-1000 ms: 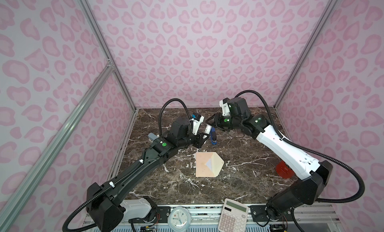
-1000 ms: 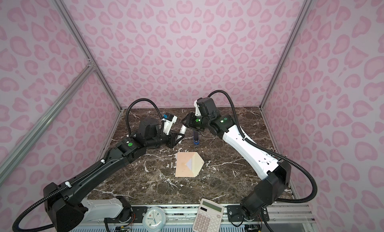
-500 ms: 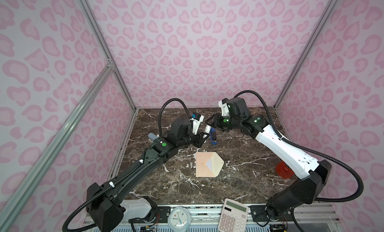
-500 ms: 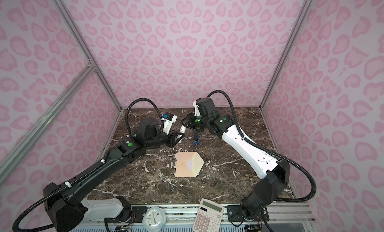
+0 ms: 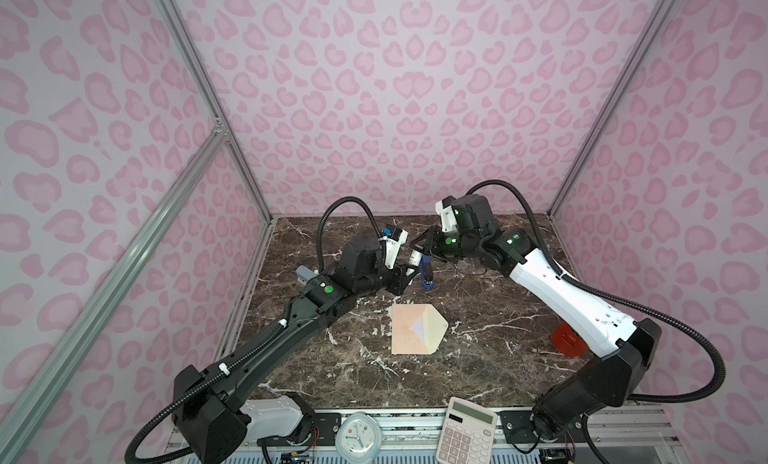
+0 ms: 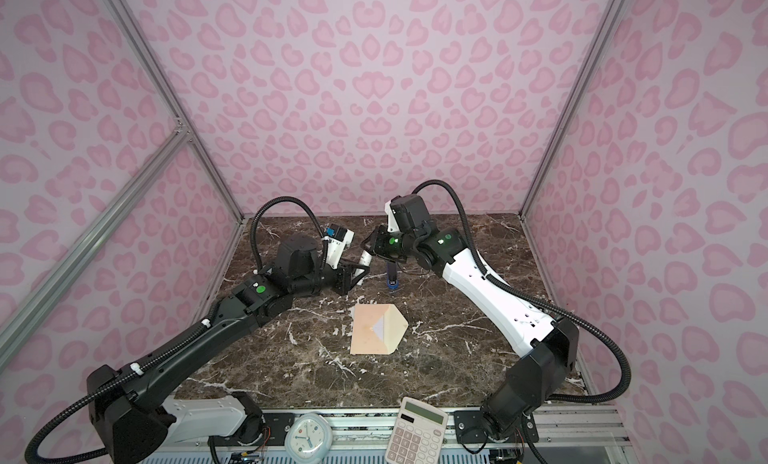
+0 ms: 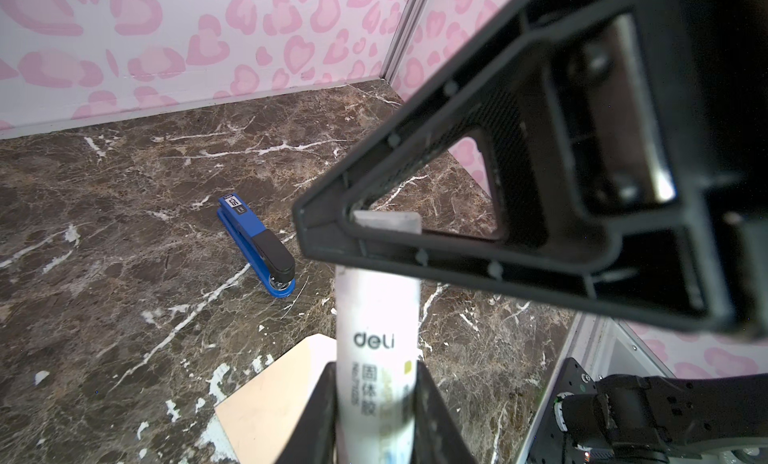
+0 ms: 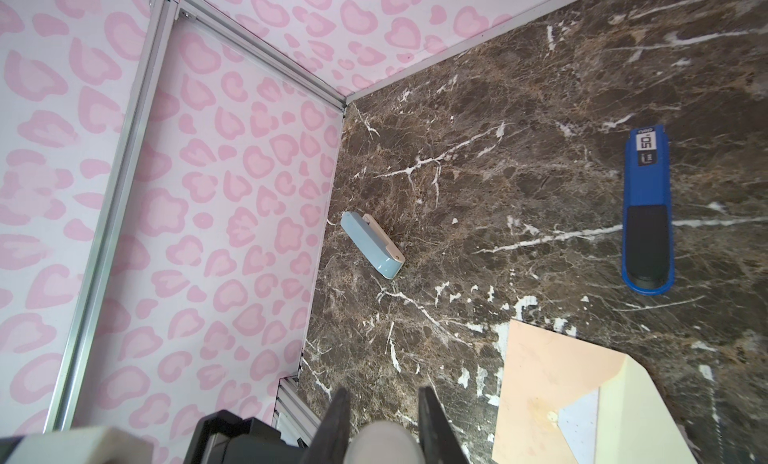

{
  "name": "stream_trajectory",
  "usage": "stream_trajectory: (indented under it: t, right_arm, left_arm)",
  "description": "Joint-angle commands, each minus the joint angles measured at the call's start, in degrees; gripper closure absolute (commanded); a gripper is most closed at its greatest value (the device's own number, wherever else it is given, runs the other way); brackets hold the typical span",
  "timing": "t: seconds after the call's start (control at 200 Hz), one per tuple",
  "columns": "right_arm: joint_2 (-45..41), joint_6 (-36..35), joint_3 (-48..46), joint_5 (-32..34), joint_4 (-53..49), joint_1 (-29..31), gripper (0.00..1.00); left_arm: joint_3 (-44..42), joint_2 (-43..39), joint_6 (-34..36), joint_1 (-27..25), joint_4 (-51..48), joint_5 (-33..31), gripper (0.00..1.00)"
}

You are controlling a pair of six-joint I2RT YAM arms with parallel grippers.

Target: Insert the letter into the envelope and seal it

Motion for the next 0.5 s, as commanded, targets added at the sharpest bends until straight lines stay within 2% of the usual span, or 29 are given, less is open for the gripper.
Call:
stream_trajectory:
  t: [0.0, 0.495]
  right_arm:
    - [0.6, -1.2, 1.1, 0.7, 0.5, 0.1, 0.75]
    - [1.6, -4.4, 5.0, 1.8, -1.7, -1.4, 0.77]
  left_arm:
    - [-0.4, -0.3, 0.1, 0.1, 1.1, 0.4, 0.94]
    - [-2.5, -1.6, 0.4, 0.0, 0.5, -0.2, 0.96]
